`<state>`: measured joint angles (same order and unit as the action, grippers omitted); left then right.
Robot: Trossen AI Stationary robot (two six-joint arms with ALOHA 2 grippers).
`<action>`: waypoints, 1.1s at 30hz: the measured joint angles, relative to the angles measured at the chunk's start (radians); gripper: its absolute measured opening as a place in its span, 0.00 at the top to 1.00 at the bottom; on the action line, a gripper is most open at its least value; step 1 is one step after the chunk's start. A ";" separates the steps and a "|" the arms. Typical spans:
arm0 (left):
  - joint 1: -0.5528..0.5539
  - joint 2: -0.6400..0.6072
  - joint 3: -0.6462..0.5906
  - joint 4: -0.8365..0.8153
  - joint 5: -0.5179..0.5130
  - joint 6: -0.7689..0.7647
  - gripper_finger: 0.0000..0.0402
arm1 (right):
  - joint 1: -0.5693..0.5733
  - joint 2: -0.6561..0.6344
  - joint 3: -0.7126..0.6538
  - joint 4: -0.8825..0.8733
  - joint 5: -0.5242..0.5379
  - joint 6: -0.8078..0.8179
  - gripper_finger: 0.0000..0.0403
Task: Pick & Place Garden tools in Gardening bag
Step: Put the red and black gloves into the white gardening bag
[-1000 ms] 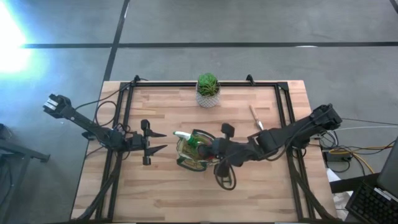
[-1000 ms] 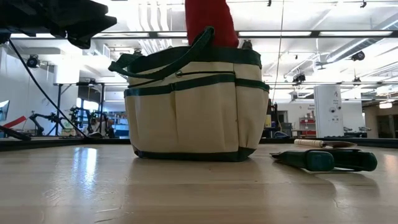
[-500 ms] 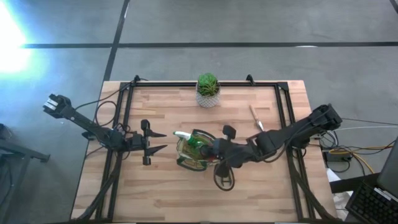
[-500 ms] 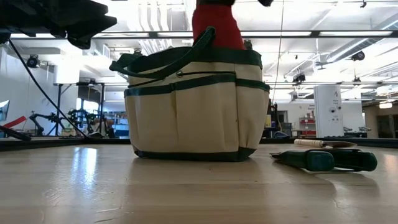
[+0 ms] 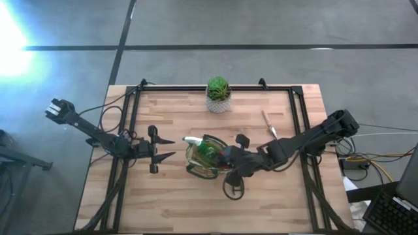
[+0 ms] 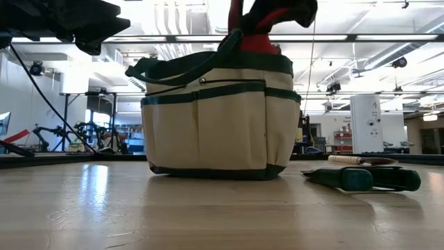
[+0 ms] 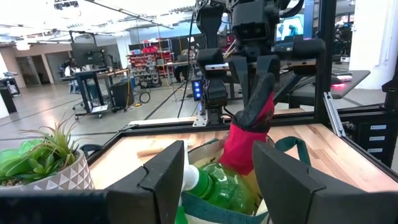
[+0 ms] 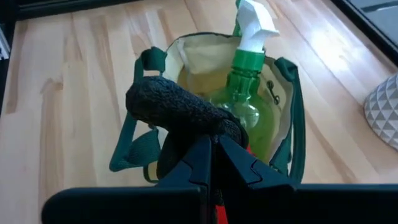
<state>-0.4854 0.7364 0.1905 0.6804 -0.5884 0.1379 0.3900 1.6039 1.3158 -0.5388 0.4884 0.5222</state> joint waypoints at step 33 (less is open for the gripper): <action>0.000 0.000 0.000 0.000 0.000 -0.003 0.52 | -0.092 0.069 -0.018 -0.008 -0.108 0.021 0.98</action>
<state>-0.4855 0.7368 0.1905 0.6800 -0.5885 0.1345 0.2981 1.6733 1.2977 -0.5466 0.3802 0.5427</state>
